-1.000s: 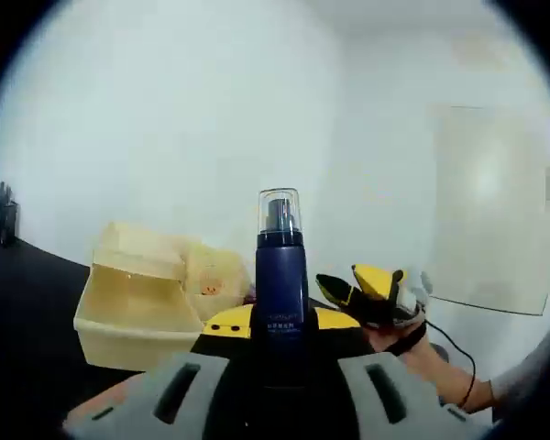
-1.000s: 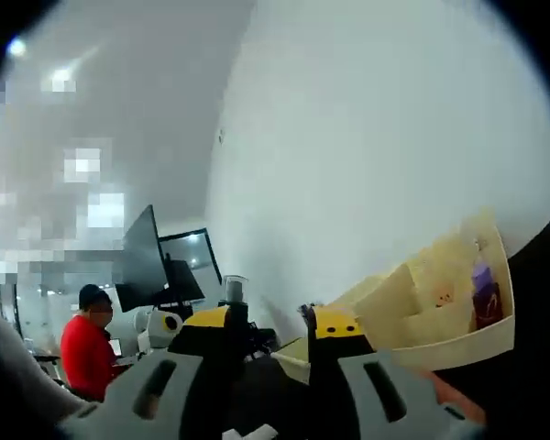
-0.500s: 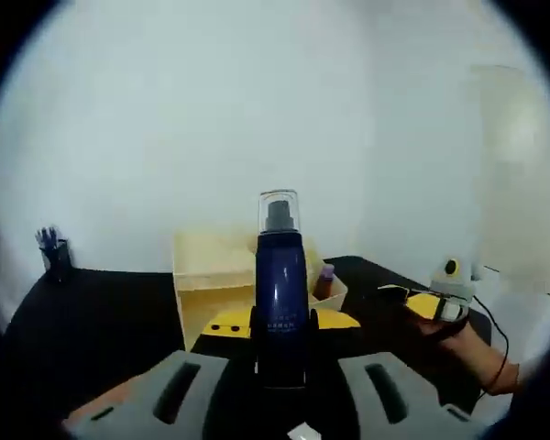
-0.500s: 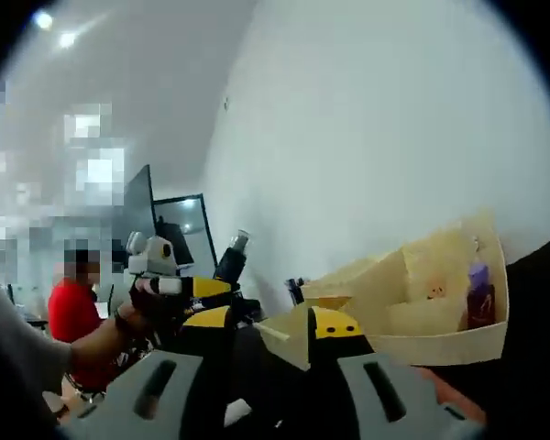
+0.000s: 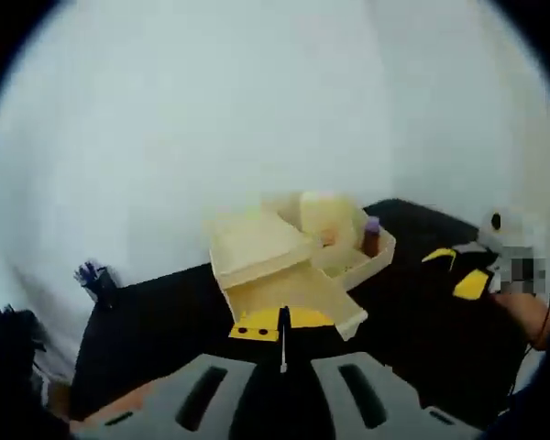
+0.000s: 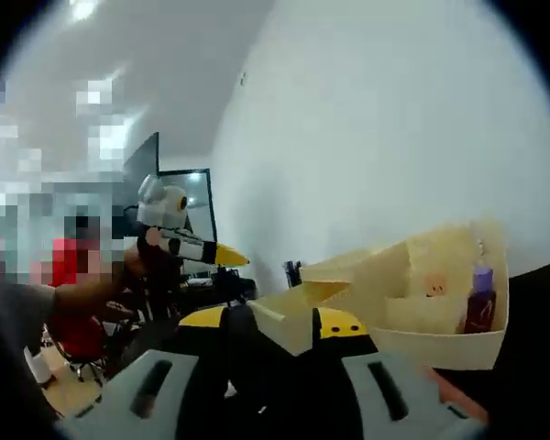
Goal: Open the drawer, pick up the cosmetic bottles from the table one by one, place them into the drawer, release the gripper, close the drawer, and move the gripper away
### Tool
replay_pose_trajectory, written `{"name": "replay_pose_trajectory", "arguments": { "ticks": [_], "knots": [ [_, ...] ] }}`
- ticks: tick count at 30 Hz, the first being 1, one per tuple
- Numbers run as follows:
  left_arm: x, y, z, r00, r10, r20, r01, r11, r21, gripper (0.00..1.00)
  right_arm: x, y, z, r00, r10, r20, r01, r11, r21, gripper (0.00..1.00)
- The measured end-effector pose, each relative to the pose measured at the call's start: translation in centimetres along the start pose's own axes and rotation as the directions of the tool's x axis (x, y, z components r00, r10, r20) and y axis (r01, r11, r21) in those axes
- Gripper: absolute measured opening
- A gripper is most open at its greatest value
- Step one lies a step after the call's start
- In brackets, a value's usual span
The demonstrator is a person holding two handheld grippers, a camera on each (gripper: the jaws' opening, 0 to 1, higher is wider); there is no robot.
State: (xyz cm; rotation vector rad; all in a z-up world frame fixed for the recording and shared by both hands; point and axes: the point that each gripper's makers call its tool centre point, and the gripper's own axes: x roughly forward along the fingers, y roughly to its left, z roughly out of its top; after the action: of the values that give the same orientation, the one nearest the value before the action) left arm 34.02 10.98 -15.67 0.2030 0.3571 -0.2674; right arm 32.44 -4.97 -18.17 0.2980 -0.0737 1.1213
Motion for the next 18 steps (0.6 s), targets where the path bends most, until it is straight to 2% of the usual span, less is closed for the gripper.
{"name": "replay_pose_trajectory", "arguments": {
  "ticks": [1, 2, 3, 5, 6, 8, 10, 14, 18],
  "knots": [
    [-0.7, 0.8, 0.9, 0.998, -0.005, 0.07, 0.009, 0.998, -0.063, 0.0, -0.1, -0.8, -0.4, 1.0, -0.021, -0.003, 0.022, 0.998, 0.051, 0.32],
    [-1.6, 0.4, 0.8, 0.995, -0.043, 0.095, 0.051, 0.995, -0.086, 0.0, -0.1, -1.1, -0.9, 1.0, -0.012, -0.023, 0.014, 0.997, 0.078, 0.31],
    [-2.3, 1.2, 0.3, 0.996, -0.043, 0.077, 0.05, 0.994, -0.093, 0.0, 0.0, -1.3, -0.9, 1.0, -0.012, -0.024, 0.014, 0.997, 0.081, 0.31],
    [-3.4, 2.5, -0.2, 0.995, -0.018, 0.093, 0.026, 0.997, -0.078, 0.0, 0.2, -1.2, -0.7, 1.0, -0.019, -0.015, 0.02, 0.997, 0.081, 0.31],
    [-3.5, 2.9, -0.4, 0.996, -0.014, 0.089, 0.021, 0.997, -0.081, 0.0, 0.3, -0.9, -0.7, 1.0, -0.019, -0.017, 0.02, 0.997, 0.076, 0.31],
    [-3.8, 5.0, -1.1, 0.996, 0.014, 0.084, -0.006, 0.995, -0.098, 0.0, 0.2, -0.2, -1.0, 0.999, -0.01, -0.034, 0.011, 0.999, 0.037, 0.31],
    [-4.0, 5.9, -2.0, 0.996, 0.03, 0.081, -0.022, 0.994, -0.103, 0.0, 0.3, 0.0, -1.5, 0.999, -0.01, -0.052, 0.011, 1.0, 0.02, 0.31],
    [-4.0, 6.6, -3.5, 0.998, 0.026, 0.06, -0.021, 0.996, -0.086, 0.01, 0.4, -0.4, -2.5, 0.997, -0.022, -0.079, 0.023, 1.0, 0.005, 0.31],
    [-3.8, 6.8, -4.8, 0.999, 0.007, 0.05, -0.004, 0.998, -0.056, 0.07, 0.2, -1.0, -3.2, 0.994, -0.038, -0.098, 0.039, 0.999, 0.011, 0.31]
  ]
}}
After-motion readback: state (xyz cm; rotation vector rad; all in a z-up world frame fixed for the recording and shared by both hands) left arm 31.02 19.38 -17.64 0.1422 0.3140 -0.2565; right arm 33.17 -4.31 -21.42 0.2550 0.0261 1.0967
